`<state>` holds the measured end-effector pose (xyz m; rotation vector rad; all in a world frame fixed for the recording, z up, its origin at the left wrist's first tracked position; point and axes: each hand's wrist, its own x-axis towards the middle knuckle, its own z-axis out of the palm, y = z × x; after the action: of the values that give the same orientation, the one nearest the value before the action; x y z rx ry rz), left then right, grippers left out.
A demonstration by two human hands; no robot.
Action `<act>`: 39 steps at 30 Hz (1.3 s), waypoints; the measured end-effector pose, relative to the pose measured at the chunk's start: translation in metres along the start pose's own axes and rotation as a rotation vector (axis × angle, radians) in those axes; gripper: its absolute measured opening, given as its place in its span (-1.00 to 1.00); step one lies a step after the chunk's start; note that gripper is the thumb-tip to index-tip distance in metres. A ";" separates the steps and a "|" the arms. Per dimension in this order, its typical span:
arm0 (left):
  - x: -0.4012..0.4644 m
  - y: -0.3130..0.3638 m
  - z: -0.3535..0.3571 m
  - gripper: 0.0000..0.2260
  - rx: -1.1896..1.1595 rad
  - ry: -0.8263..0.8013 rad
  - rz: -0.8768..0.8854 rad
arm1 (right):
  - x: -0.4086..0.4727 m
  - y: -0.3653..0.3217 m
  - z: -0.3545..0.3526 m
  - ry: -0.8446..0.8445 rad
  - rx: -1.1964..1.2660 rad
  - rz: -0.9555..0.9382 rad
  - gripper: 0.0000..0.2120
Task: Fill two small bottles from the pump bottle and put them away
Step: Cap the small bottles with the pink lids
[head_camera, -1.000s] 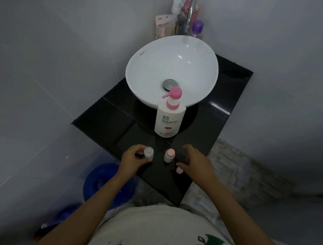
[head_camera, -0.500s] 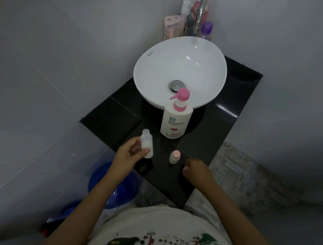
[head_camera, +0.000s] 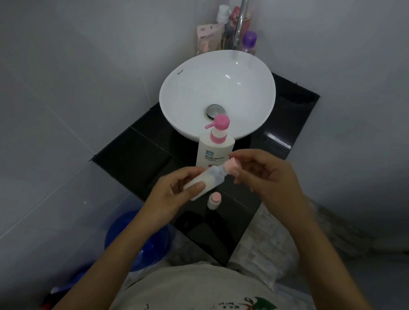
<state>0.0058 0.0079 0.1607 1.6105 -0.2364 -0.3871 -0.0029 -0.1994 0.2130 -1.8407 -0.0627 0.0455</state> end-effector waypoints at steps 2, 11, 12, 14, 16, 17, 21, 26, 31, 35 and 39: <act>0.000 0.003 0.002 -0.70 -0.003 -0.016 -0.005 | -0.003 0.000 -0.004 -0.005 -0.033 0.000 -0.75; -0.003 0.007 0.009 -0.66 -0.034 -0.044 -0.037 | -0.008 0.004 -0.008 -0.036 -0.223 0.084 -0.60; -0.003 0.008 0.009 -0.66 -0.031 -0.047 -0.037 | -0.008 0.004 -0.008 -0.020 -0.270 0.075 -0.54; -0.002 0.010 0.009 -0.65 -0.024 -0.049 -0.040 | -0.009 0.002 -0.011 -0.040 -0.258 0.030 -0.55; -0.001 0.013 0.008 -0.67 -0.005 -0.041 -0.034 | -0.009 0.001 -0.019 -0.125 -0.227 -0.027 -0.69; -0.002 0.014 0.008 -0.68 -0.004 -0.035 -0.031 | -0.009 0.001 -0.022 -0.157 -0.237 -0.050 -0.70; -0.003 0.017 0.006 -0.71 -0.006 -0.023 -0.015 | -0.009 -0.002 -0.015 -0.092 -0.203 -0.033 -0.84; -0.004 0.020 0.005 -0.72 -0.015 -0.022 -0.013 | -0.009 0.002 -0.016 -0.115 -0.262 -0.067 -0.68; -0.004 0.024 0.007 -0.75 -0.016 -0.042 -0.008 | -0.011 0.000 -0.010 -0.041 -0.222 -0.008 -0.71; -0.005 0.026 0.008 -0.75 -0.007 -0.038 -0.004 | -0.012 0.002 -0.015 -0.107 -0.172 -0.057 -0.70; -0.005 0.026 0.010 -0.75 -0.002 -0.044 -0.007 | -0.013 0.000 -0.009 -0.022 -0.195 0.000 -0.79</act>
<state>-0.0006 -0.0012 0.1868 1.6027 -0.2638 -0.4285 -0.0152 -0.2094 0.2153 -2.0351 -0.0849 0.0617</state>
